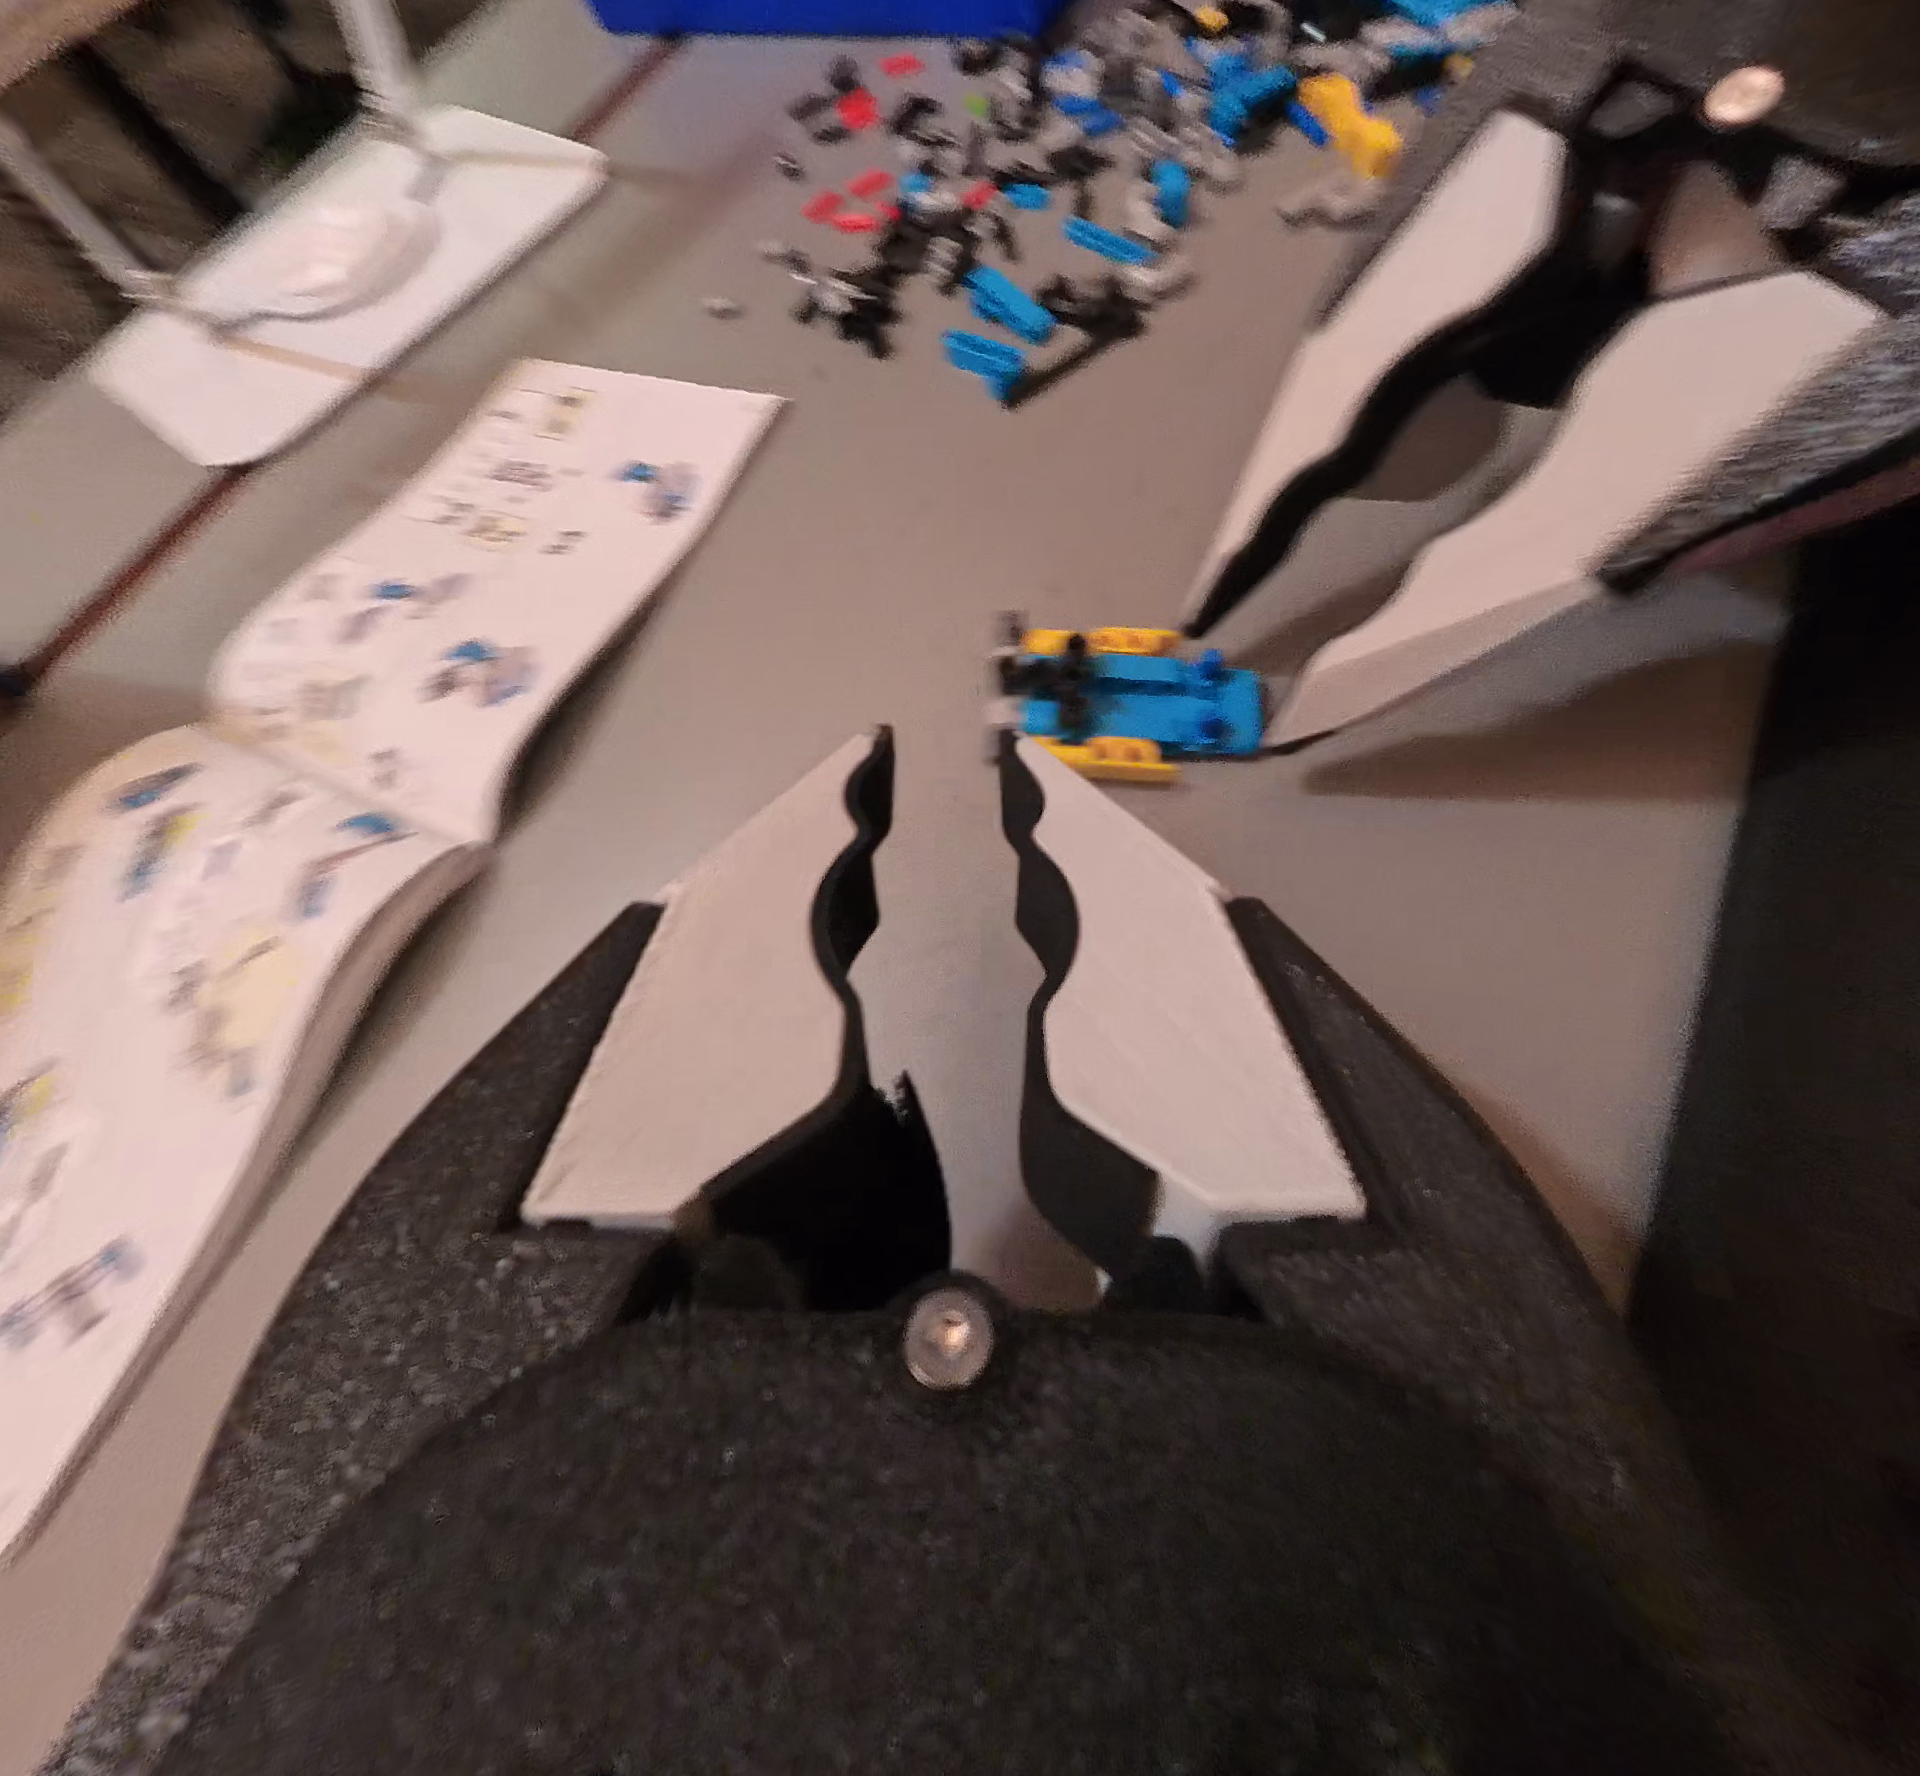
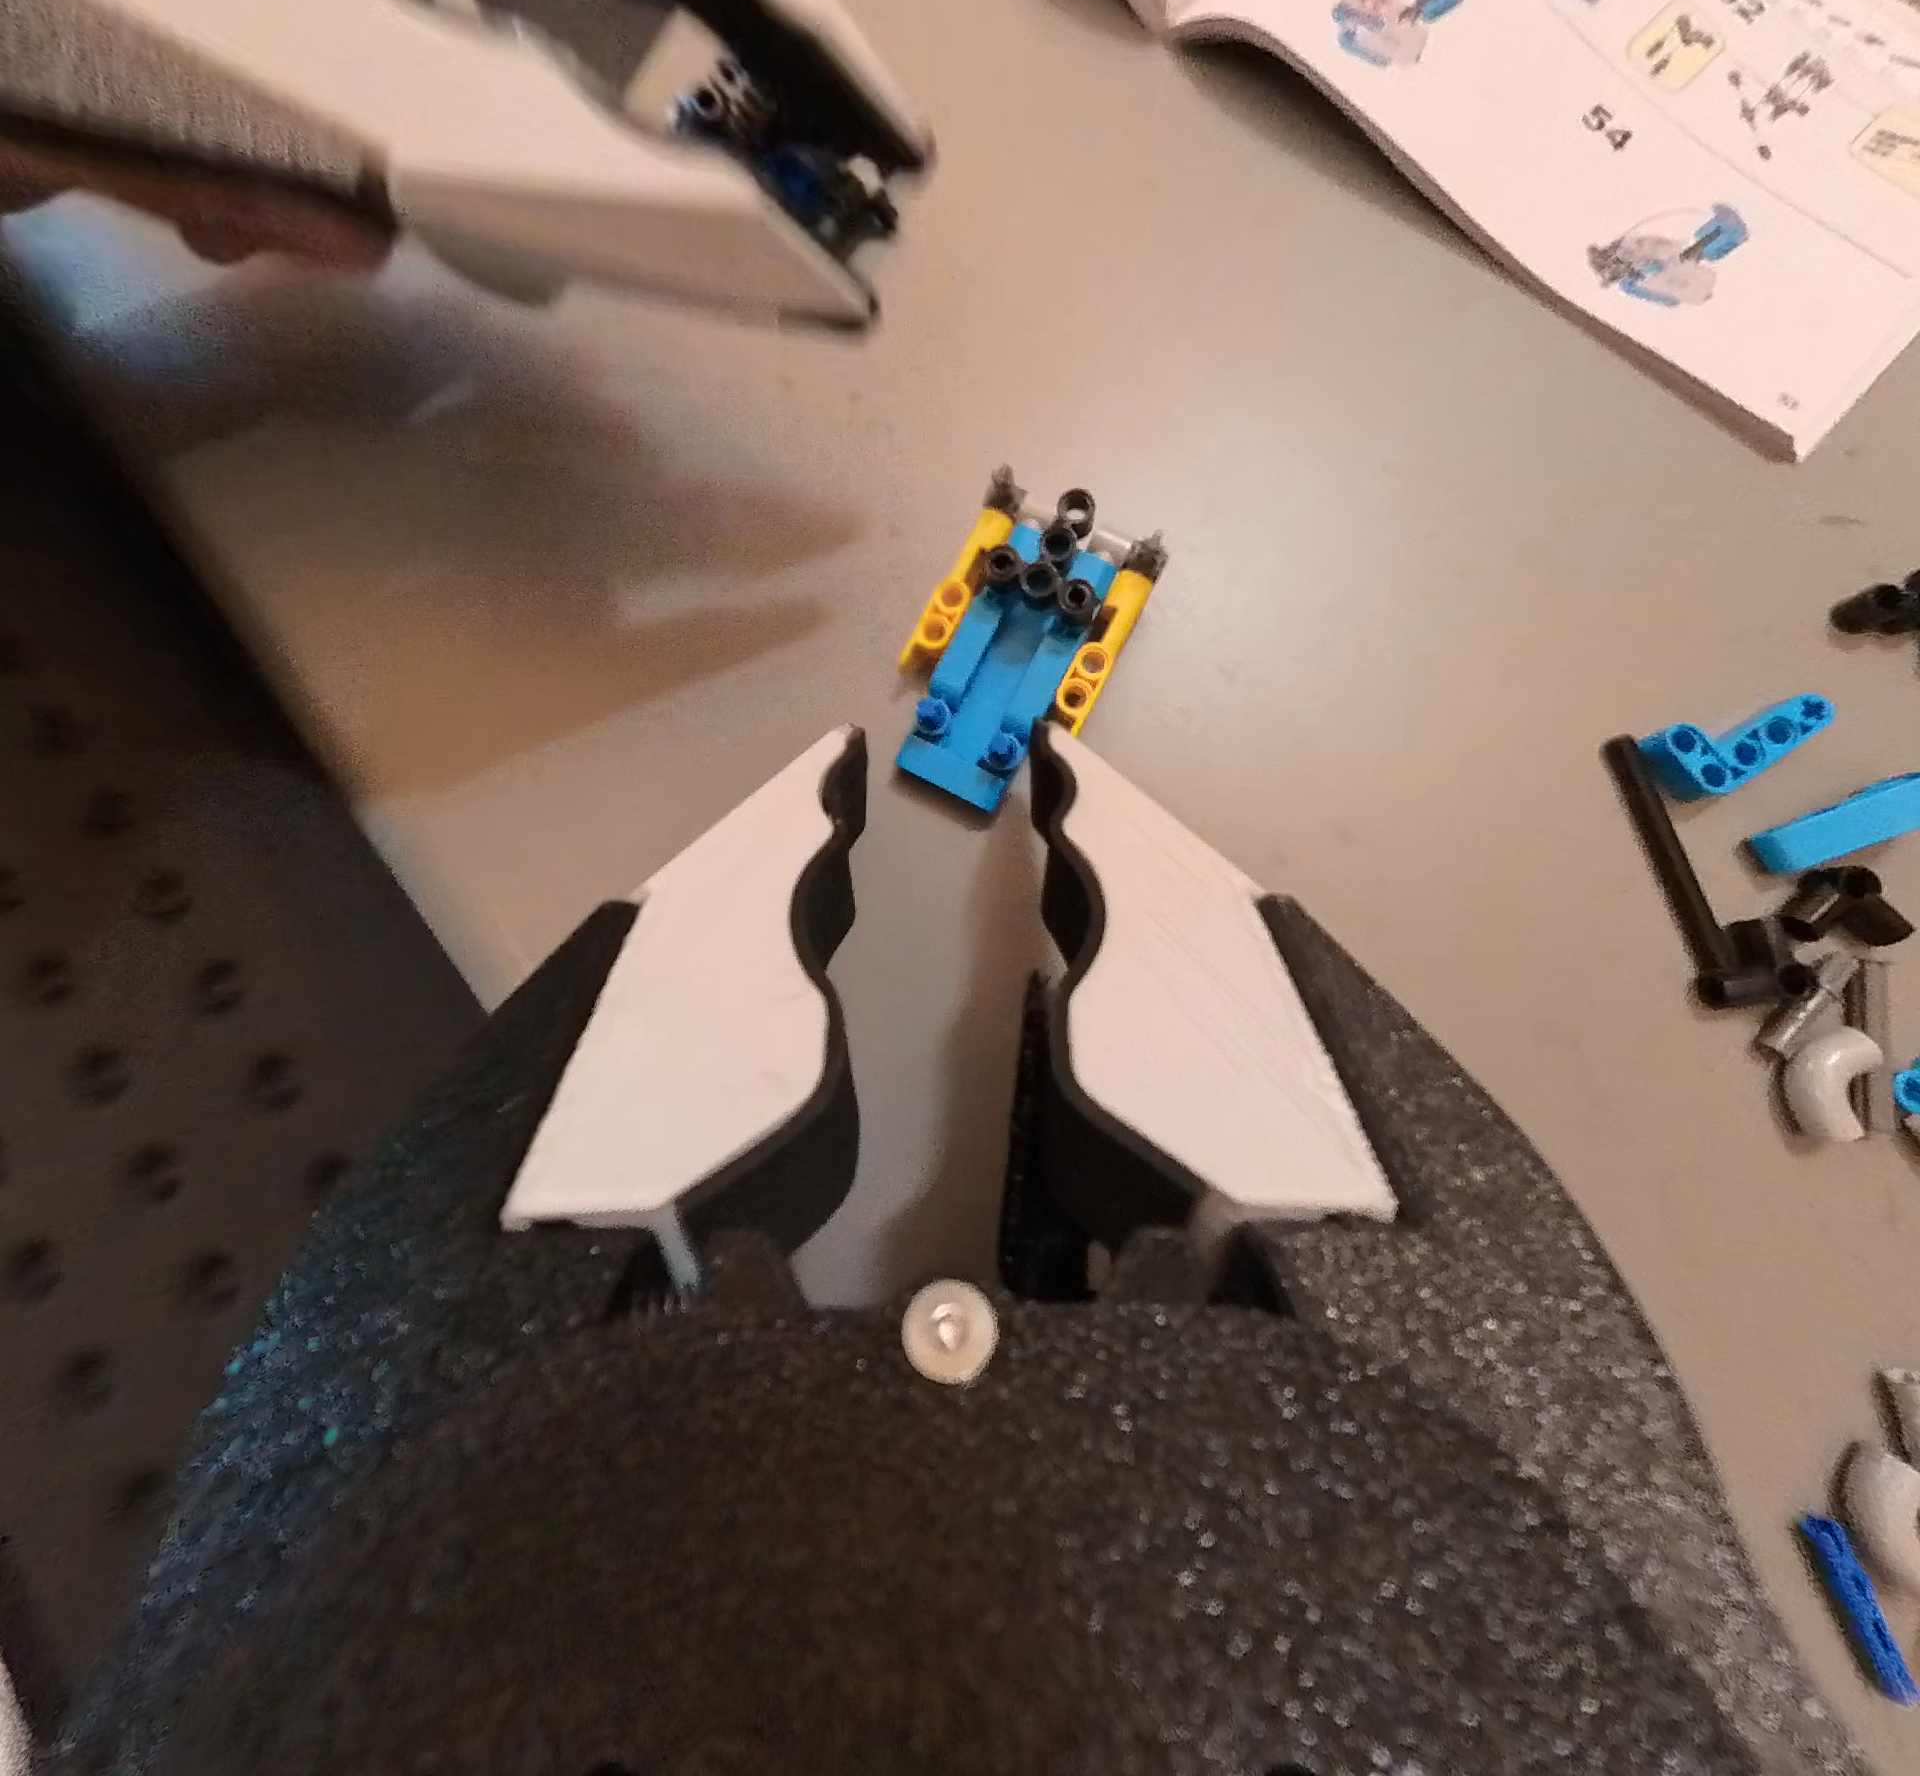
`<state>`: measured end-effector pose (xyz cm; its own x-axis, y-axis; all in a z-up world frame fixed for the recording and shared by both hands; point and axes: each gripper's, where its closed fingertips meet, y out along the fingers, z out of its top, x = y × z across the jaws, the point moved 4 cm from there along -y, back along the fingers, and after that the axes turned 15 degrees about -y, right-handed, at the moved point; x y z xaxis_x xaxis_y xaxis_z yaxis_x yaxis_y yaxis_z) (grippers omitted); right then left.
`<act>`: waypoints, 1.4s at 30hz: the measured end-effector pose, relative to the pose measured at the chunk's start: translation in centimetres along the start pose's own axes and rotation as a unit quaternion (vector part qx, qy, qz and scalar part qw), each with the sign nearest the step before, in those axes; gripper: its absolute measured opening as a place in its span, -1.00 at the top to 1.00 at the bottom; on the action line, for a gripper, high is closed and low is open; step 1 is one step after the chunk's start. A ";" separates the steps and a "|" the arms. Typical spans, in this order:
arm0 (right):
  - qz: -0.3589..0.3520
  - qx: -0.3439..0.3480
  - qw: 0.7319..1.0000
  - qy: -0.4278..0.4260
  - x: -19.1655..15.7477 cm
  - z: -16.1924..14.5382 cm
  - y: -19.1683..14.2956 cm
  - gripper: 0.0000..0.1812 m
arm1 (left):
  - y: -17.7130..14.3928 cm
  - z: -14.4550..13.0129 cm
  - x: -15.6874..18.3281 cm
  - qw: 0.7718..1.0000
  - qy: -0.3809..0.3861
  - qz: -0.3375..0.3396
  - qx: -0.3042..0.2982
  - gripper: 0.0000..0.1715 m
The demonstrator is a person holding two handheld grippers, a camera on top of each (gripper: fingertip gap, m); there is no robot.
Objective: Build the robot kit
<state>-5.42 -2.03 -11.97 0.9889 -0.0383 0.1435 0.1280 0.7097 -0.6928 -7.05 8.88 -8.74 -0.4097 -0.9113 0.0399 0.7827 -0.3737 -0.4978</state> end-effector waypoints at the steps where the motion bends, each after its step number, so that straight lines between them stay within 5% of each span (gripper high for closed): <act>1: 0.010 0.007 1.000 0.004 -0.1 0.1 -0.1 0.66 | -1.1 0.2 -1.5 1.000 -0.015 0.024 0.015 0.73; 4: 0.028 -0.015 0.999 0.009 -0.3 -0.6 0.6 0.62 | -4.0 -1.0 -5.6 0.994 -0.069 0.086 0.027 0.59; 9: 0.055 -0.002 0.998 0.007 -1.1 -0.2 0.8 0.63 | -4.1 -3.9 -6.0 0.985 -0.168 0.014 -0.031 0.27; 21: 0.115 0.011 0.993 0.002 -2.5 0.1 1.1 0.60 | -3.0 -5.4 -7.4 0.990 -0.095 0.029 -0.101 0.32; 30: 0.142 0.124 0.981 0.046 -1.6 1.7 -0.8 0.65 | -1.5 -5.9 -7.1 0.990 -0.066 0.023 -0.125 0.43; 36: 0.131 0.178 0.973 0.063 -0.8 2.5 -2.0 0.67 | -2.3 -3.9 -5.7 0.995 -0.075 0.014 -0.059 0.53; 42: 0.077 0.215 0.973 -0.020 -1.6 3.8 -3.1 0.62 | -4.1 -0.4 -2.8 0.990 -0.113 -0.060 0.057 0.54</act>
<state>-7.69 -1.48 -7.42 0.9889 0.1142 0.0952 -0.0743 0.9341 -0.3491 -9.34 13.02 -7.15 -0.3980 -0.8699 0.2912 0.7877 -0.4868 -0.3777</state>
